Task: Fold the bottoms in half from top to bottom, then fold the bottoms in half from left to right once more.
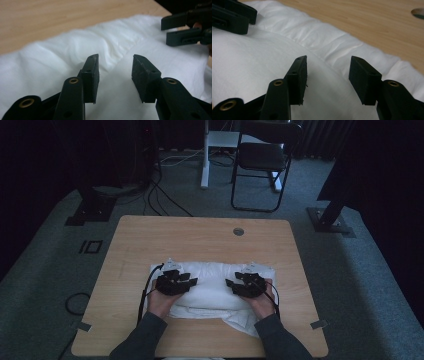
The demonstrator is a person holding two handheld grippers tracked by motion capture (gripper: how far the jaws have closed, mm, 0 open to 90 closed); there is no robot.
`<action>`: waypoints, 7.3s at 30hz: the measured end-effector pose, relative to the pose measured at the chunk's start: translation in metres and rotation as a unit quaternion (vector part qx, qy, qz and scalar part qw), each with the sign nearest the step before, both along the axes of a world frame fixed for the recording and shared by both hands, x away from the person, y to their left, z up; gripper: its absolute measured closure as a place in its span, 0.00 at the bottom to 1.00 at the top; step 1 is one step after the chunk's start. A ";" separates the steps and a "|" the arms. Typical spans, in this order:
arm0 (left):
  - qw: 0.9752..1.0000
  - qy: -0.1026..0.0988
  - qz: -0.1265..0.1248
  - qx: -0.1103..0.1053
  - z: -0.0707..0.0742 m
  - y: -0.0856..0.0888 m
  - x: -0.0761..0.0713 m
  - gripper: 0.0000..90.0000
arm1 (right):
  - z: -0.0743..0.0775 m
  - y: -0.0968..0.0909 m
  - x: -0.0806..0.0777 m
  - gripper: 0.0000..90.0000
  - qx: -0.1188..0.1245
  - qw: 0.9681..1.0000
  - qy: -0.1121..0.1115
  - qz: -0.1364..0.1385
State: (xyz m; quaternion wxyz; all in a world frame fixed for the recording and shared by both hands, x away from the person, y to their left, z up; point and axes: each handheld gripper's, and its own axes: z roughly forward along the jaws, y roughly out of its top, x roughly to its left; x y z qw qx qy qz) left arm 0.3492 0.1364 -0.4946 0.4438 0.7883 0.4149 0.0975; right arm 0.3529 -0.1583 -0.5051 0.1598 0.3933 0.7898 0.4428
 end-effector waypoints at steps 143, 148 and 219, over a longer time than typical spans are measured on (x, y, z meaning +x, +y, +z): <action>0.982 -0.114 0.151 0.012 0.032 0.084 -0.010 0.93 | -0.021 0.037 0.014 0.45 -0.050 0.998 0.016 0.039; 0.981 -0.131 0.144 -0.001 0.049 0.080 -0.010 0.93 | -0.043 0.055 0.020 0.45 -0.048 0.997 0.042 0.047; 0.991 -0.128 -0.023 0.021 0.044 -0.059 0.008 0.94 | -0.051 0.026 0.029 0.43 -0.070 0.996 0.053 0.031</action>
